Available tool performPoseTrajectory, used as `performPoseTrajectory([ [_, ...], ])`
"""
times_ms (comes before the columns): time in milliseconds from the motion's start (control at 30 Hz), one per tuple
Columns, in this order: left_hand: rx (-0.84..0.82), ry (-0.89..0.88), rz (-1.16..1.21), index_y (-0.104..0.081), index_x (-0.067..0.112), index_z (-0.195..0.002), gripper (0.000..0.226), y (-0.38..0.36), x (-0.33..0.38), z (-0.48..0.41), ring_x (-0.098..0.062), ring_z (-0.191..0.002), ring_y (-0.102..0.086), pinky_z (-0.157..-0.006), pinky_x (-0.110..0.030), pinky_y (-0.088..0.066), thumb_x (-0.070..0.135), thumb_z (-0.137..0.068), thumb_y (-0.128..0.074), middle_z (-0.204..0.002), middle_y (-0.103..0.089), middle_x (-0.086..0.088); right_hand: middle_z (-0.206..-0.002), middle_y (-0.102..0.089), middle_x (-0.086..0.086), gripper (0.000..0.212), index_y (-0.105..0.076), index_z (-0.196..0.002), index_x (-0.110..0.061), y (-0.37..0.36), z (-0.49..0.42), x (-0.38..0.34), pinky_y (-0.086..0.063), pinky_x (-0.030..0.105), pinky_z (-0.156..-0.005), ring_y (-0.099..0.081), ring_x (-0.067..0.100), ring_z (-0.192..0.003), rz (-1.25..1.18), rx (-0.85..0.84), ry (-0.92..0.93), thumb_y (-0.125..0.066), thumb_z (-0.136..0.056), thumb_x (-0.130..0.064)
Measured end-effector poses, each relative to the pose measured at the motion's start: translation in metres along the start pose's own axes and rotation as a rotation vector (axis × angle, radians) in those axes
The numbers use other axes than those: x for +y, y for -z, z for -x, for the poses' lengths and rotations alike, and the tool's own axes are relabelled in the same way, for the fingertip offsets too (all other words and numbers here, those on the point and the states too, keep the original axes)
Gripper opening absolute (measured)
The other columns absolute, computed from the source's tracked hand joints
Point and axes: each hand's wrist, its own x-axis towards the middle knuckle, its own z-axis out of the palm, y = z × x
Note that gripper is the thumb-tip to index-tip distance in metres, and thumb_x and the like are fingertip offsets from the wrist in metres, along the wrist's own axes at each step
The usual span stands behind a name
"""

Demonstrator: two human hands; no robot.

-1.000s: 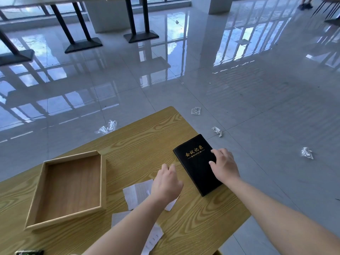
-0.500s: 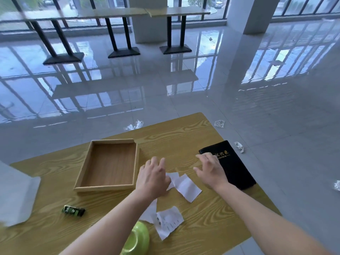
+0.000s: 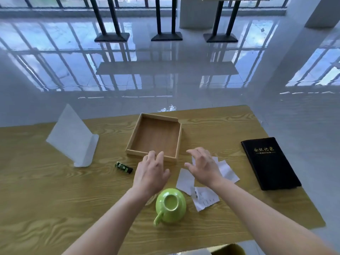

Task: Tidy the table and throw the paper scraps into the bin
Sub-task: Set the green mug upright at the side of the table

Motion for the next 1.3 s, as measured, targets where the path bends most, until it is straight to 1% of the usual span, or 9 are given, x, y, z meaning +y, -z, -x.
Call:
performPoseTrajectory([
  [233, -0.158, 0.041, 0.093, -0.034, 0.02, -0.146, 0.067, -0.043, -0.027, 0.074, -0.021, -0.12, -0.047, -0.101, -0.033, -0.041, 0.05, -0.089, -0.054, -0.132, -0.046, -0.001, -0.133, -0.055, -0.001, 0.047, -0.054, -0.135, -0.021, -0.048, 0.033, -0.028, -0.04, 0.037, -0.106, -0.045, 0.02, -0.129, -0.036, -0.227, 0.02, -0.062, -0.091, -0.035],
  [400, -0.233, 0.168, 0.088, -0.052, 0.024, -0.119, 0.049, -0.067, -0.033, 0.11, -0.018, -0.106, -0.057, -0.087, -0.03, -0.046, 0.055, -0.083, -0.065, -0.114, -0.057, 0.003, -0.131, -0.053, -0.004, 0.049, -0.051, -0.138, -0.025, -0.073, 0.06, -0.03, -0.038, 0.034, -0.108, -0.044, 0.017, -0.126, 0.004, -0.337, 0.02, -0.059, -0.09, -0.037],
  [600, -0.224, 0.23, 0.173, -0.064, 0.02, -0.096, 0.018, -0.077, -0.032, 0.117, -0.019, -0.092, -0.063, -0.078, -0.032, -0.05, 0.037, -0.087, -0.064, -0.097, -0.07, 0.003, -0.131, -0.053, 0.0, 0.047, -0.05, -0.138, -0.021, -0.073, 0.065, -0.026, -0.035, 0.034, -0.108, -0.043, 0.019, -0.127, 0.01, -0.343, -0.002, -0.055, -0.093, -0.033],
  [700, -0.171, 0.209, 0.213, -0.059, 0.019, -0.077, 0.013, -0.079, -0.034, 0.116, -0.019, -0.077, -0.058, -0.067, -0.031, -0.044, 0.029, -0.085, -0.062, -0.083, -0.068, 0.002, -0.133, -0.055, 0.0, 0.045, -0.05, -0.138, -0.019, -0.067, 0.063, -0.025, -0.037, 0.033, -0.108, -0.045, 0.018, -0.127, -0.033, -0.334, -0.018, -0.054, -0.094, -0.03],
  [800, -0.086, 0.214, 0.297, -0.049, 0.018, -0.063, 0.024, -0.08, -0.038, 0.116, -0.018, -0.062, -0.05, -0.057, -0.03, -0.035, 0.022, -0.081, -0.064, -0.066, -0.062, 0.002, -0.134, -0.059, -0.001, 0.044, -0.053, -0.137, -0.019, -0.062, 0.063, -0.022, -0.039, 0.03, -0.106, -0.049, 0.016, -0.127, -0.089, -0.317, -0.034, -0.055, -0.095, -0.031],
  [900, 0.015, 0.301, 0.476, -0.062, 0.013, -0.063, 0.019, -0.077, -0.042, 0.116, -0.018, -0.055, -0.053, -0.056, -0.034, -0.042, 0.02, -0.079, -0.069, -0.055, -0.06, 0.0, -0.135, -0.059, -0.003, 0.047, -0.055, -0.136, -0.02, -0.053, 0.062, -0.021, -0.041, 0.029, -0.105, -0.051, 0.013, -0.125, -0.176, -0.307, -0.061, -0.057, -0.094, -0.04],
  [1067, -0.045, 0.584, 1.006, -0.077, 0.013, -0.069, 0.022, -0.06, -0.05, 0.11, -0.033, -0.06, -0.07, -0.06, -0.042, -0.062, 0.008, -0.087, -0.066, -0.062, -0.072, -0.012, -0.137, -0.056, -0.007, 0.054, -0.052, -0.139, -0.026, -0.05, 0.052, -0.03, -0.041, 0.032, -0.106, -0.051, 0.013, -0.124, -0.317, -0.415, -0.095, -0.058, -0.091, -0.05],
  [1200, -0.115, 0.785, 1.319, -0.078, 0.002, -0.073, 0.022, -0.049, -0.07, 0.11, -0.035, -0.063, -0.069, -0.056, -0.036, -0.059, 0.002, -0.091, -0.065, -0.071, -0.071, -0.024, -0.126, -0.059, -0.012, 0.053, -0.054, -0.135, -0.036, -0.056, 0.039, -0.043, -0.042, 0.031, -0.104, -0.053, 0.012, -0.122, -0.396, -0.458, -0.096, -0.057, -0.088, -0.059],
  [1300, -0.134, 0.87, 1.437, -0.074, -0.008, -0.084, 0.017, -0.045, -0.093, 0.115, -0.03, -0.06, -0.068, -0.055, -0.032, -0.059, 0.002, -0.092, -0.063, -0.067, -0.066, -0.023, -0.118, -0.065, -0.021, 0.046, -0.06, -0.126, -0.042, -0.065, 0.028, -0.06, -0.045, 0.03, -0.101, -0.057, 0.006, -0.113, -0.49, -0.459, -0.108, -0.06, -0.085, -0.061],
])
